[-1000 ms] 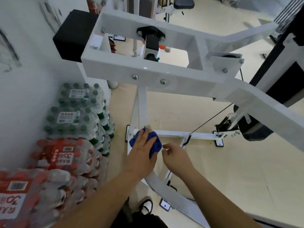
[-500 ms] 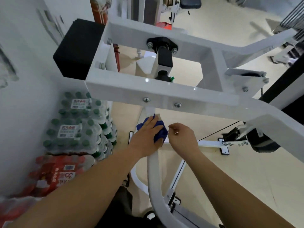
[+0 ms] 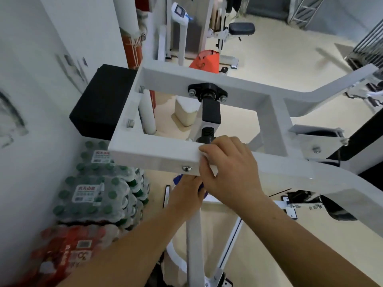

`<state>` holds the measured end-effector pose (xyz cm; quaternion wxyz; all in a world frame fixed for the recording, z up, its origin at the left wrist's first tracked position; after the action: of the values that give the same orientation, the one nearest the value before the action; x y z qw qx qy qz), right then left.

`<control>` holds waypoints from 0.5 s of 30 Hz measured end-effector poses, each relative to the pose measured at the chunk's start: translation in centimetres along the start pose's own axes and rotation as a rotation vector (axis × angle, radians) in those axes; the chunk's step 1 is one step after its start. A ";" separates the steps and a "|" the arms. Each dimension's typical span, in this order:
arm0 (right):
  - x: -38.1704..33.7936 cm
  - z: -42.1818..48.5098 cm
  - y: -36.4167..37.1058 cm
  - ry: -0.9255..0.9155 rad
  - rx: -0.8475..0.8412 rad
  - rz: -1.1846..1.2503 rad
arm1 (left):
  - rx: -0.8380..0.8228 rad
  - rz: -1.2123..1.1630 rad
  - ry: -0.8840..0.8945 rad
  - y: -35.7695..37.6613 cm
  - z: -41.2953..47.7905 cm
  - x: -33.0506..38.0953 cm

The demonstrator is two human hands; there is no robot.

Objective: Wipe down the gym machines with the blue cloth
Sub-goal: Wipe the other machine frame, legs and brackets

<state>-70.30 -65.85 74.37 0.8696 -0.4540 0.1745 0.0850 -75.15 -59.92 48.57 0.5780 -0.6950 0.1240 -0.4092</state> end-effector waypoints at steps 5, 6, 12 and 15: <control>-1.9 2.8 3.2 -0.082 -0.101 0.136 | -0.017 -0.207 -0.026 -2.7 -8.8 -0.2; -3.1 3.4 3.7 -0.111 -0.108 0.177 | 0.064 -0.277 -0.134 -3.6 -9.8 -2.1; -7.1 5.5 7.1 -0.107 -0.080 0.233 | 0.626 -0.741 -0.671 -15.1 -14.2 -8.5; -6.7 5.4 7.1 -0.021 0.014 0.294 | 0.852 -0.691 -0.744 -20.3 -13.9 -9.0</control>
<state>-77.42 -57.30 74.36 0.8526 -0.4167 0.2306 0.2151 -96.82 -57.74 63.06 0.6421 -0.5002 -0.4868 -0.3171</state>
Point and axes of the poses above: each hand's wrist, its own z-axis towards the middle knuckle, its own y-axis out of the palm, x = y × z, the point moved 8 cm from there along z, towards the middle knuckle, and after that the axes turned 14 degrees about z, right-handed, at the moved point
